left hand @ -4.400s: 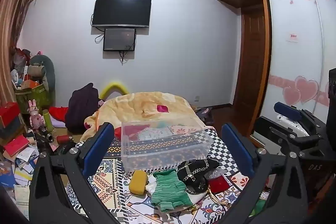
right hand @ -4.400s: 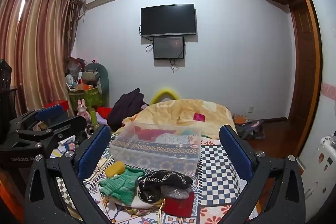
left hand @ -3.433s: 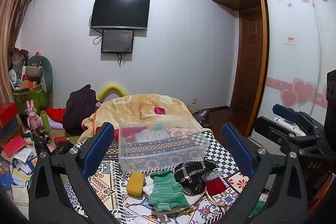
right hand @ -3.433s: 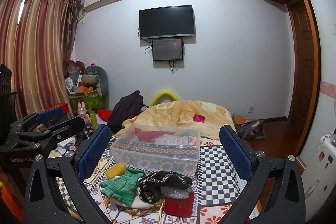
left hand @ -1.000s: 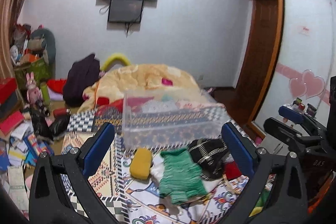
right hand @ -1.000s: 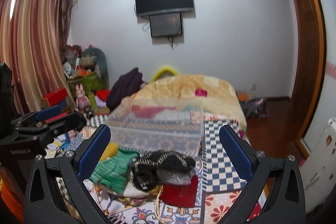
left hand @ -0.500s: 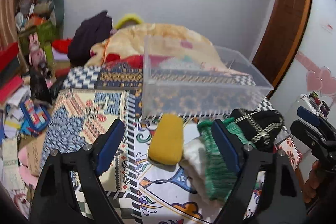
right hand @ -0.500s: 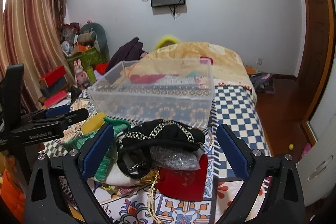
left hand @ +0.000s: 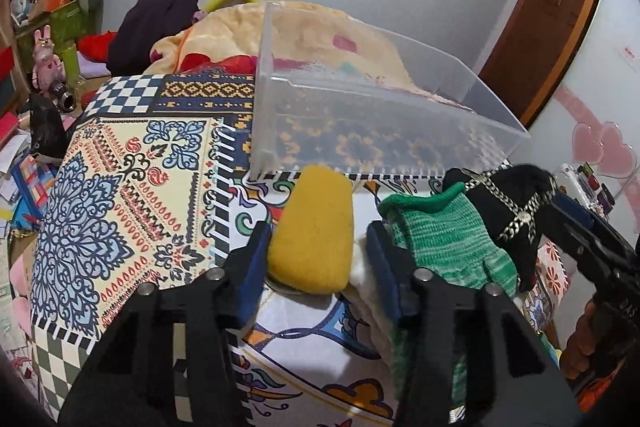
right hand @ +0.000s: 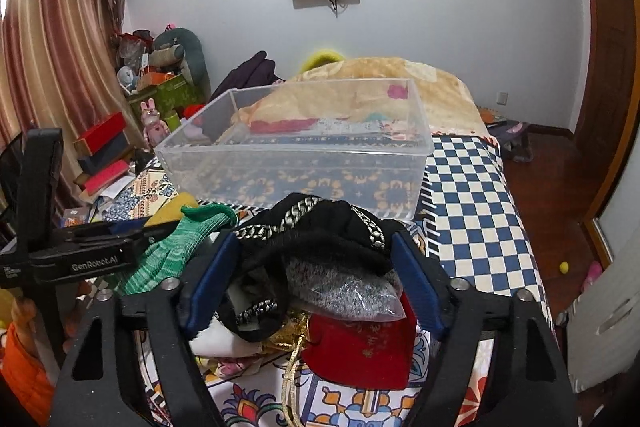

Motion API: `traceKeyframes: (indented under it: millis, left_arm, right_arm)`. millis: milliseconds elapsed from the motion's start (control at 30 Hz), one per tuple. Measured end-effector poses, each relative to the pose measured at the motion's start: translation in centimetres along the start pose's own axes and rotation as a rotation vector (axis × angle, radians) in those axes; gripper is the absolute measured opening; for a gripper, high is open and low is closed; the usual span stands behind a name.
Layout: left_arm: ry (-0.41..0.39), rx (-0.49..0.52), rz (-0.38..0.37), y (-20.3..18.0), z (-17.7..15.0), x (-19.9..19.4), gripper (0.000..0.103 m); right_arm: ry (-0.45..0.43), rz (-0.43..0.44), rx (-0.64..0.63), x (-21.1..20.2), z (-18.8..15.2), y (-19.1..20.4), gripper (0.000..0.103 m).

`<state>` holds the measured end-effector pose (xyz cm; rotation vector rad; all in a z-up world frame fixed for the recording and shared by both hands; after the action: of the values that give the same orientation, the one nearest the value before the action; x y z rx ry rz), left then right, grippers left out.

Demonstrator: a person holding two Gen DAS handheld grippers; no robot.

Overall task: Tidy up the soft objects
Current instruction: 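Grasp the yellow sponge with the left gripper while the right grasps the black chain bag, then lower sponge and black bag into the clear box and open both grippers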

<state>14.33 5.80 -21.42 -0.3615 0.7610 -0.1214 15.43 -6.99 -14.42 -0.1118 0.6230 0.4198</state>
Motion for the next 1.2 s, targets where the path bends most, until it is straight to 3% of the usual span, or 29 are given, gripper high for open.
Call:
traceKeyframes:
  millis: [67,267,400,500,533,567,633,833,900,967,1067,1200]
  left_arm:
    - [-0.005,0.012,0.011,-0.2,-0.2,-0.2,0.040]
    - [-0.027,0.026,0.017,-0.8,-0.4,-1.7,0.038]
    - [-0.053,0.043,0.025,-1.6,-0.4,-3.3,0.038]
    - [-0.077,0.052,0.021,-1.9,0.1,-4.0,0.037]
    - [-0.083,0.054,0.018,-2.0,0.2,-4.3,0.037]
    - [-0.089,0.055,0.016,-2.0,0.4,-4.5,0.037]
    - [-0.102,0.059,0.013,-2.2,0.6,-5.0,0.037]
    - [-0.123,0.067,0.010,-2.1,1.8,-5.3,0.037]
    - [-0.136,0.077,0.018,-2.2,2.3,-5.8,0.037]
    - [-0.154,0.087,0.021,-2.2,2.9,-6.3,0.037]
    - [-0.181,0.100,0.027,-2.3,3.9,-7.0,0.037]
    - [-0.206,0.115,0.029,-2.7,5.0,-7.7,0.037]
  right_arm:
    - [-0.002,0.002,-0.004,0.0,0.1,0.1,0.058]
    - [-0.014,-0.005,-0.023,-0.1,0.5,0.4,0.028]
    - [-0.015,-0.009,-0.021,0.0,0.7,0.3,0.022]
    - [-0.005,-0.022,-0.022,0.1,0.9,0.1,0.026]
    - [-0.001,-0.027,-0.019,0.1,0.9,0.0,0.034]
    - [0.004,-0.028,-0.016,0.2,1.1,-0.1,0.051]
    - [-0.016,-0.046,-0.006,0.0,1.4,-0.3,0.067]
    - [0.006,-0.059,-0.054,1.3,1.8,0.3,0.067]
    - [0.032,-0.053,-0.052,2.0,1.4,0.3,0.058]
    - [0.050,-0.044,-0.052,2.3,1.0,0.2,0.039]
    - [0.046,-0.034,-0.040,1.9,1.1,0.1,0.026]
    - [0.018,-0.008,-0.019,0.7,1.8,-0.1,0.019]
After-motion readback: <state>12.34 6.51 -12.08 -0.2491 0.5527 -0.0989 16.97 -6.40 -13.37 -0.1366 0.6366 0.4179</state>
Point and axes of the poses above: each gripper's, at about its wrist camera, not at the fingertips, and x roughly the way its jaws point, y to its left, z to its top, the point moved 5 cm from there along x, roughly the way its jaws point, and after that the axes turned 8 degrees about -z, right-handed, at the moved point
